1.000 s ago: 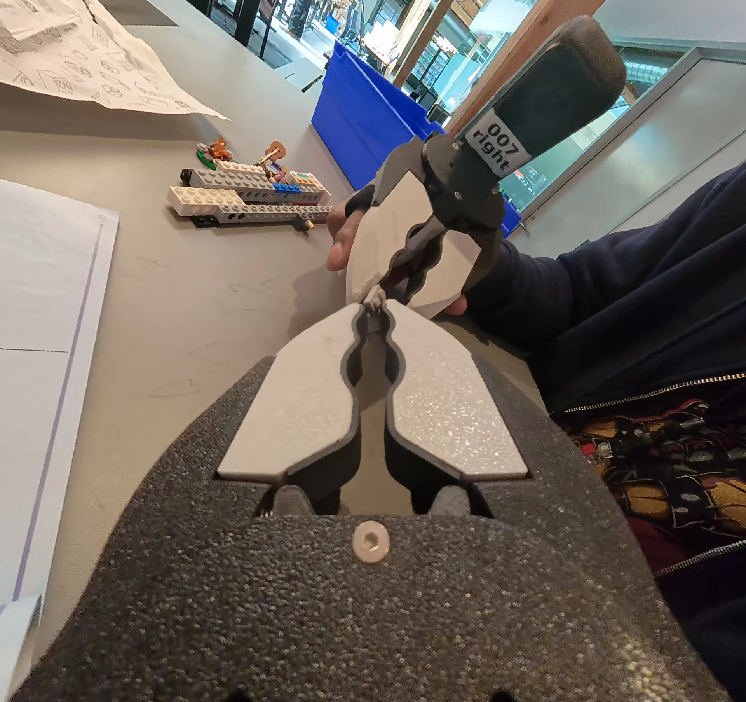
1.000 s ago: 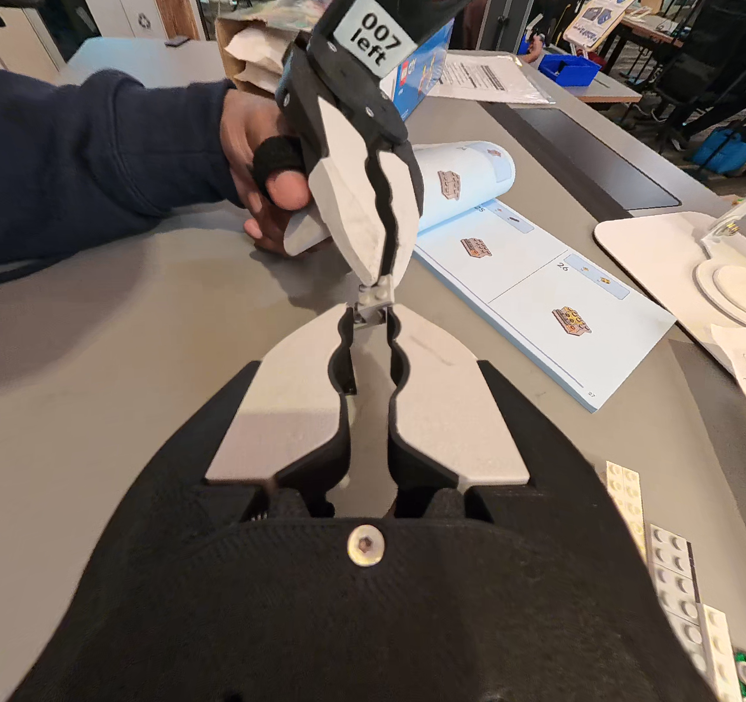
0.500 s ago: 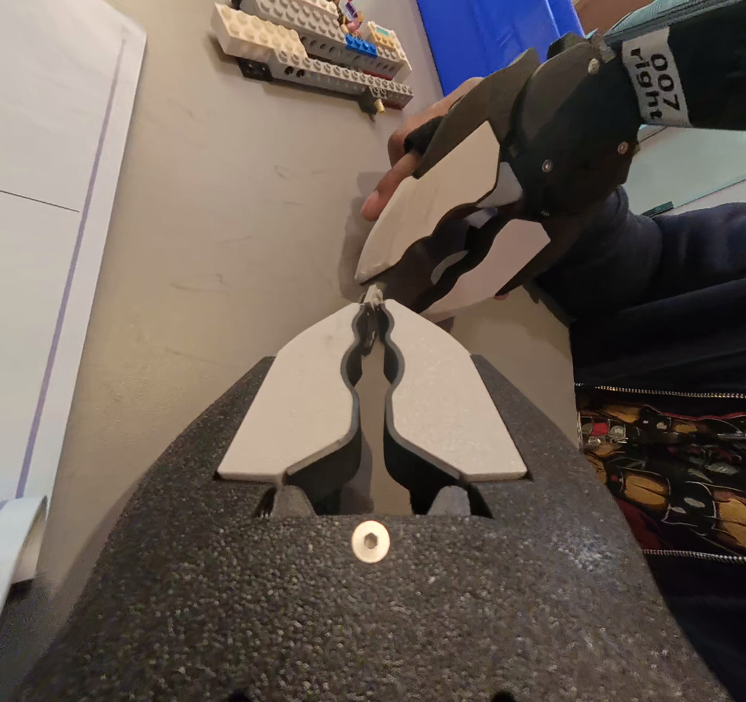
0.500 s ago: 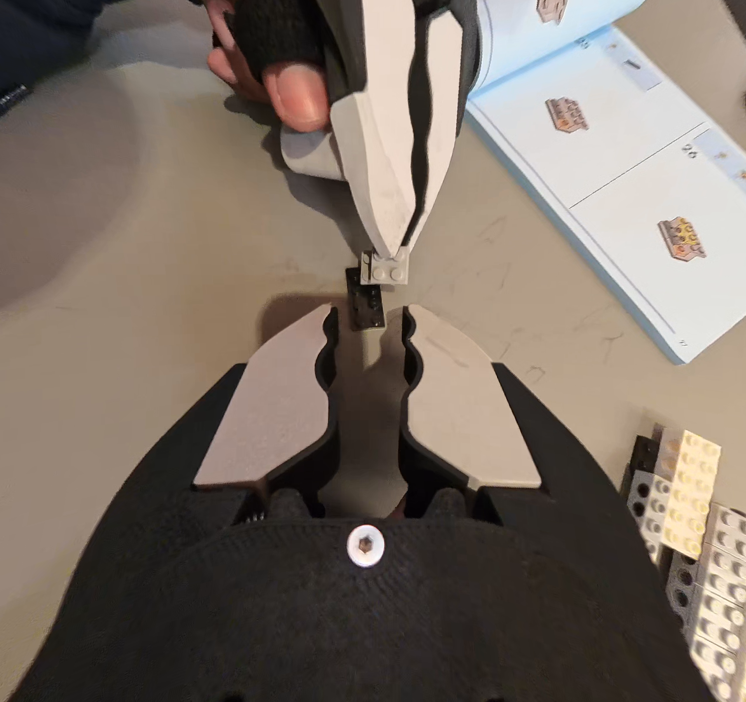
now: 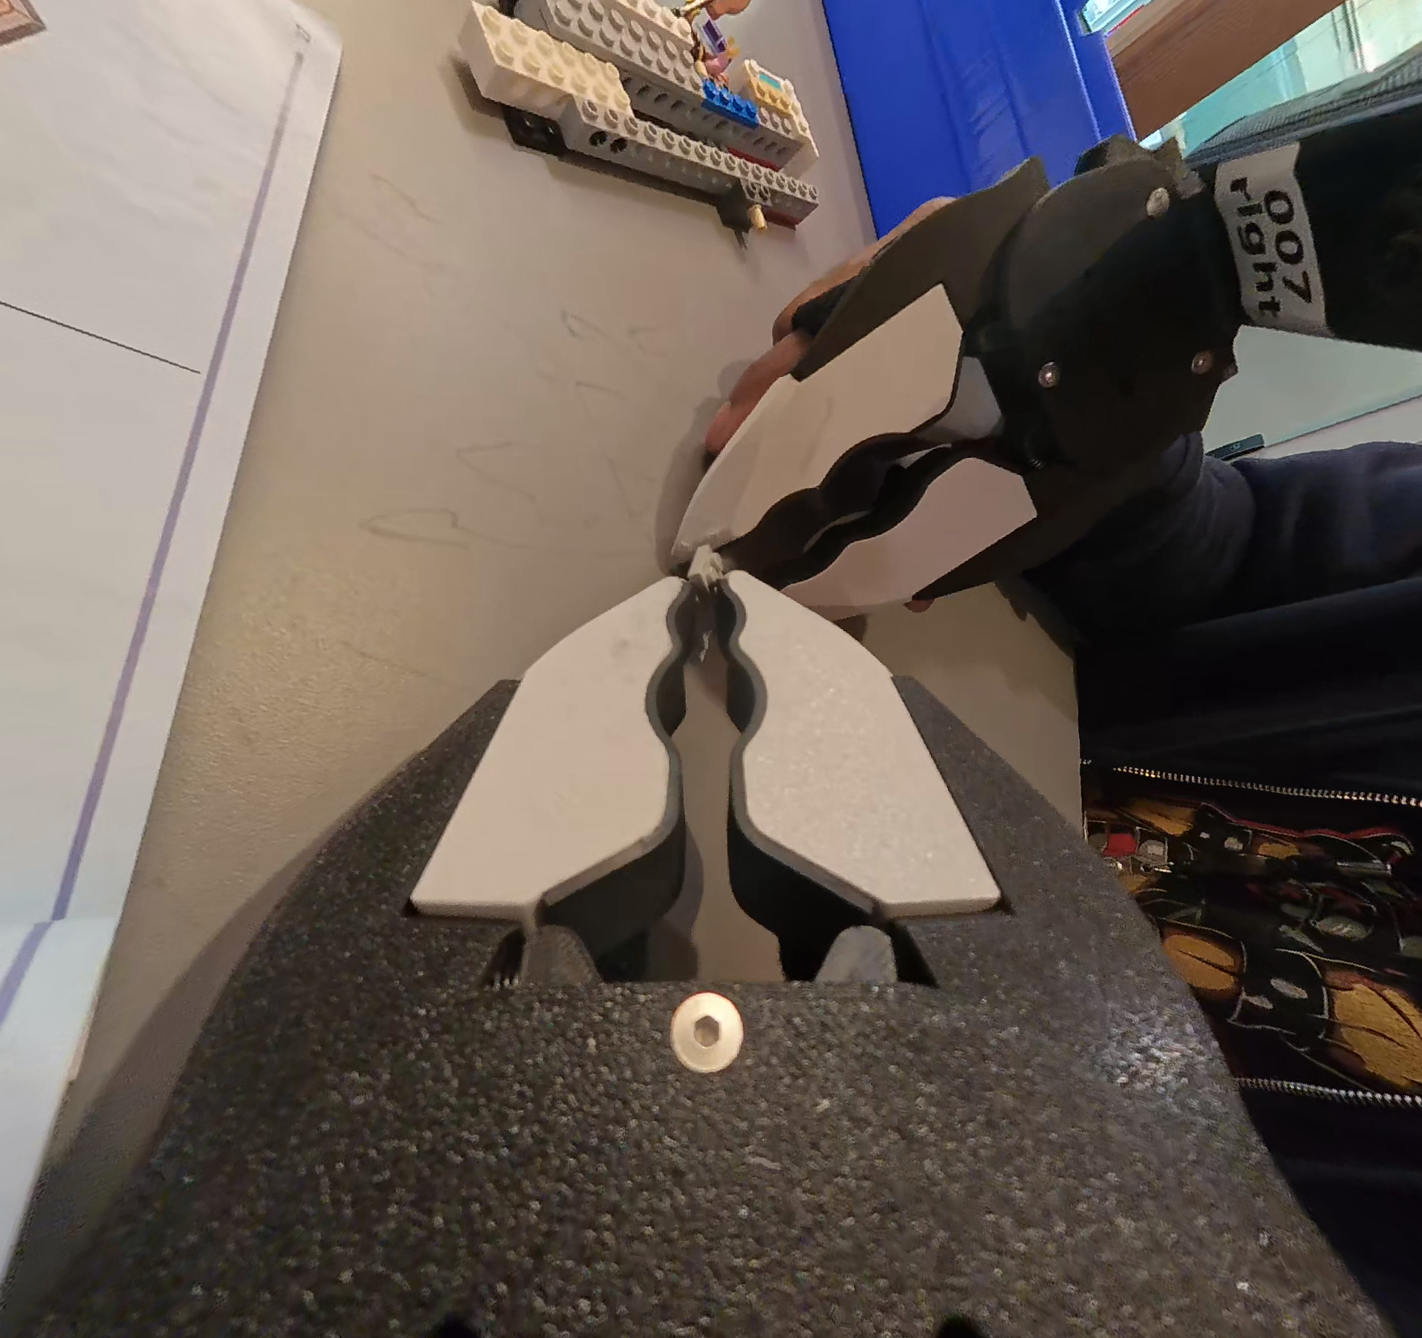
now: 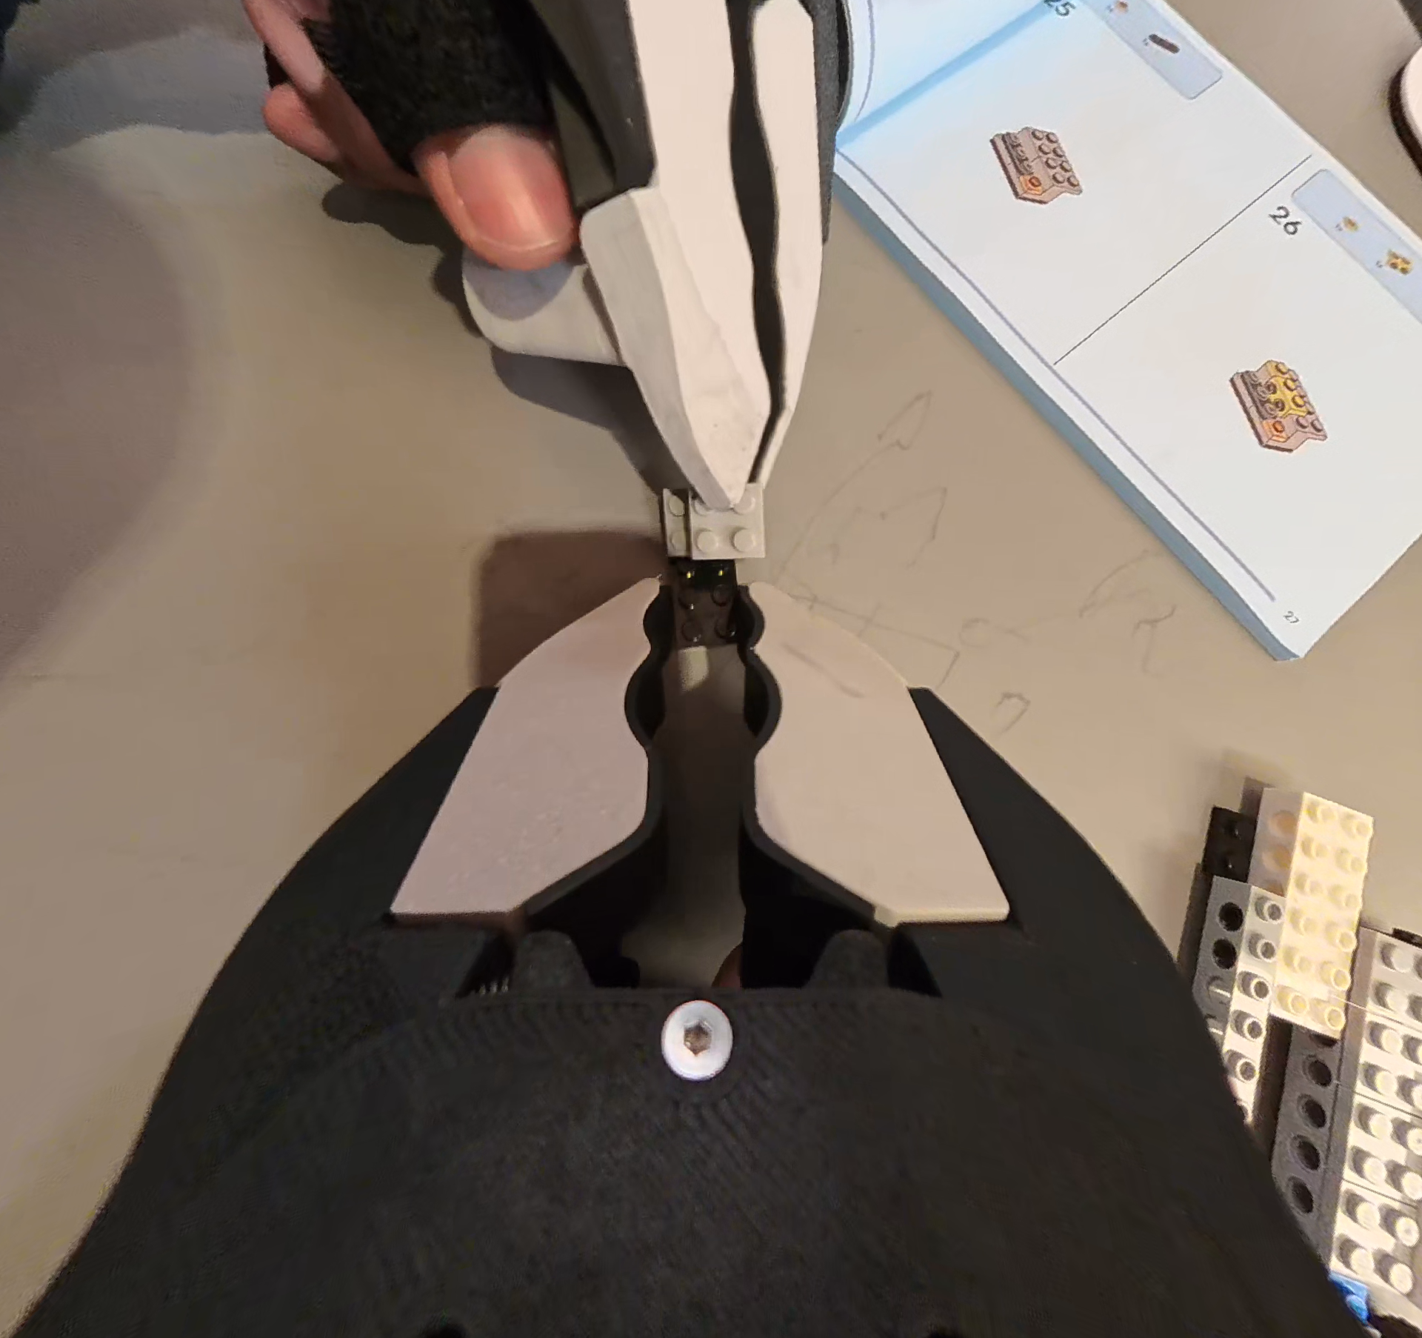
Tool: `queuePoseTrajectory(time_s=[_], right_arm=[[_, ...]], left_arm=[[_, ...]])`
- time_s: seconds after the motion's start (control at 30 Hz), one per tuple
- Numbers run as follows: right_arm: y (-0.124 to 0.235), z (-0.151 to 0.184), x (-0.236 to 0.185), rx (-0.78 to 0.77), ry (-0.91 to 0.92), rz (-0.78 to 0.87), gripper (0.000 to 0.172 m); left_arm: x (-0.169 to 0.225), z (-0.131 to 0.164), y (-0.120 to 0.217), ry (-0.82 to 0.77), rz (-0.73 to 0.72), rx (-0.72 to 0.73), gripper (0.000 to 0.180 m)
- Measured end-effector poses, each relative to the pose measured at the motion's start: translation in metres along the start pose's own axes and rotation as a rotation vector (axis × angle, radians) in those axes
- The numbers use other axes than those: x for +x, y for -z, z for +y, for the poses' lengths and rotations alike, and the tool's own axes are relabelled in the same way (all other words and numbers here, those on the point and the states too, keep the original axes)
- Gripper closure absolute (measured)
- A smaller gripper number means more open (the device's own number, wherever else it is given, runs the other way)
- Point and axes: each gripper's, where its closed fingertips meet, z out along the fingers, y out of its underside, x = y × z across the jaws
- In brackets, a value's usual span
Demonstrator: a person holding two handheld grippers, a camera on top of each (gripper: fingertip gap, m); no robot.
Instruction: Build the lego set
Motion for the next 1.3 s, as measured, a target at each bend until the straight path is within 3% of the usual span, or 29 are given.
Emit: queuePoseTrajectory(time_s=[0.43, 0.73, 0.93, 1.03, 1.13, 1.3], right_arm=[[0.002, -0.003, 0.004, 0.025, -0.033, 0.002, 0.156], [0.002, 0.002, 0.000, 0.000, -0.016, -0.015, 0.155], [0.008, -0.003, 0.009, 0.059, 0.008, 0.028, 0.131], [0.009, -0.013, 0.011, 0.107, 0.043, 0.059, 0.132], [0.008, -0.015, 0.008, 0.116, 0.091, 0.055, 0.146], [0.006, -0.007, 0.002, 0.067, 0.097, -0.008, 0.147]], left_arm=[[-0.002, -0.005, 0.000, 0.003, -0.010, 0.027, 0.176], [0.009, -0.014, -0.003, 0.018, 0.058, 0.075, 0.176], [0.013, -0.017, -0.002, 0.032, 0.085, 0.098, 0.176], [0.015, -0.016, -0.002, 0.028, 0.099, 0.096, 0.176], [0.015, -0.015, -0.002, 0.034, 0.106, 0.095, 0.176], [0.015, -0.008, -0.004, 0.008, 0.093, 0.048, 0.175]])
